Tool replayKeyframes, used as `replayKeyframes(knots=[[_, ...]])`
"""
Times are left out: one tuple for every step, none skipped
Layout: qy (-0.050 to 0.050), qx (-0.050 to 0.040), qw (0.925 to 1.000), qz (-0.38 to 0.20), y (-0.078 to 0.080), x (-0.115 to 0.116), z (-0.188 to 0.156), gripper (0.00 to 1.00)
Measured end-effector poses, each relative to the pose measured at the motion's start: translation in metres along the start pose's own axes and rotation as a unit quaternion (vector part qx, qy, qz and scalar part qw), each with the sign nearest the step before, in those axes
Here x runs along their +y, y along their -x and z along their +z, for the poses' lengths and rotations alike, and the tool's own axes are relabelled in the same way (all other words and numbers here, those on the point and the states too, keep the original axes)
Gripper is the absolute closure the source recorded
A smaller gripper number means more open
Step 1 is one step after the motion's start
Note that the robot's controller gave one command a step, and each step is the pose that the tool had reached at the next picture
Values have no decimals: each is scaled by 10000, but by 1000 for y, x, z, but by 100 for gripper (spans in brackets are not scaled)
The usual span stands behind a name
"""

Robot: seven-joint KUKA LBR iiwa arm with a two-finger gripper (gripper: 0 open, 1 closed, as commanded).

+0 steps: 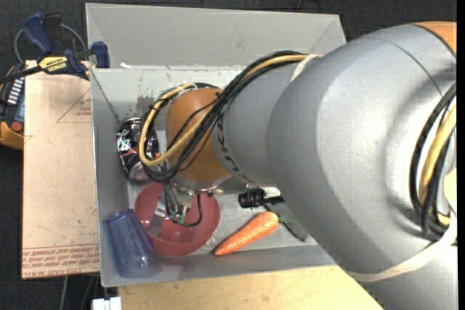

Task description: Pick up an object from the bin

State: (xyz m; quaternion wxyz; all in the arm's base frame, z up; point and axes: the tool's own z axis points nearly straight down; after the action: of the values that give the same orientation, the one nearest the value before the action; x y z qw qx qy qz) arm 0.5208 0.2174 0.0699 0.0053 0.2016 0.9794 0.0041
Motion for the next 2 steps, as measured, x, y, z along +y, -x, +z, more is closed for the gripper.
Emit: replayKeyframes(knots=[[69, -131, 9858, -1672, 32, -98, -8, 100], [89, -177, 9796, -2000, 39, -116, -10, 100]])
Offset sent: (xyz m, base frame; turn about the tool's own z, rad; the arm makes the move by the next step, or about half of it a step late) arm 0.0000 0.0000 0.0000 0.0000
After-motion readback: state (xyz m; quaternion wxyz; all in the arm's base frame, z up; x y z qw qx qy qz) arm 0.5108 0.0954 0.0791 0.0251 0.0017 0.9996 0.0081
